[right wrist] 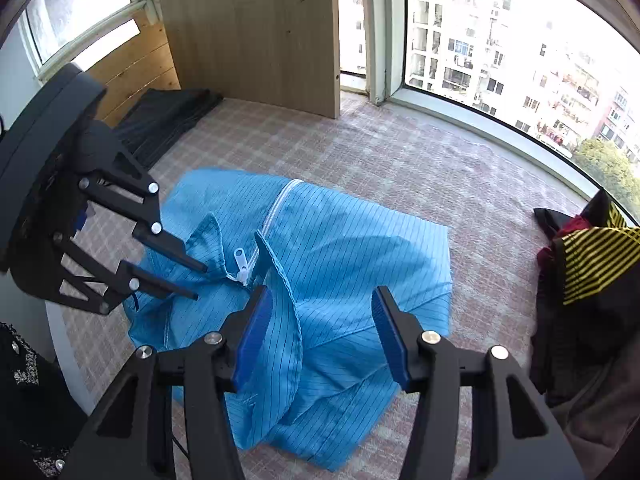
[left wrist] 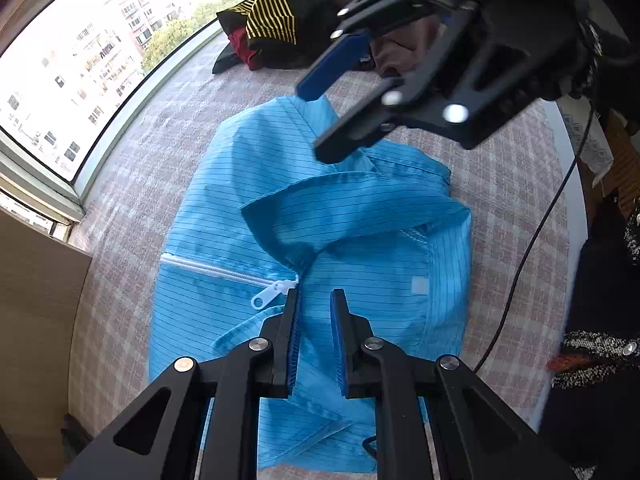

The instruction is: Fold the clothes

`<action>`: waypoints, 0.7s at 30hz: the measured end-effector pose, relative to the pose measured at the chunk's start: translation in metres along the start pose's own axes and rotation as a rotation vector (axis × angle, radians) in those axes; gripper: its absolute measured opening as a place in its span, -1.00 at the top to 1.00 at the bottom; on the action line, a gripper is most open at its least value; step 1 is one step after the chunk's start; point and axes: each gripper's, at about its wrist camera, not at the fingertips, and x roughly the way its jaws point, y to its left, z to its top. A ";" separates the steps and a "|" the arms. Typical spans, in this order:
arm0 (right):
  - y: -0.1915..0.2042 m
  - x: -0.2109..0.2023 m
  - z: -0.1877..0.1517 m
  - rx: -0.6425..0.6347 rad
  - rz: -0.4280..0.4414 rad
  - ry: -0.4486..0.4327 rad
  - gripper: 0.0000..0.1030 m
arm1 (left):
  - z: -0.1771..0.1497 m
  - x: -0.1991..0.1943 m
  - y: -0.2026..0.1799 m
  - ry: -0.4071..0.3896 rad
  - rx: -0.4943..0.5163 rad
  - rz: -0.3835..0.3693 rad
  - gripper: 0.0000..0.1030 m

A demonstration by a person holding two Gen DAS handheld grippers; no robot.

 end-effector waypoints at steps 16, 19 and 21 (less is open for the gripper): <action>-0.024 0.094 0.012 0.276 0.783 0.416 0.90 | -0.015 0.041 -0.071 0.087 -0.063 0.085 0.63; -0.035 0.108 0.001 0.430 0.983 0.441 0.90 | -0.015 0.045 -0.073 0.101 -0.060 0.095 0.63; -0.038 0.116 -0.002 0.434 0.989 0.432 0.90 | -0.015 0.047 -0.074 0.107 -0.063 0.096 0.62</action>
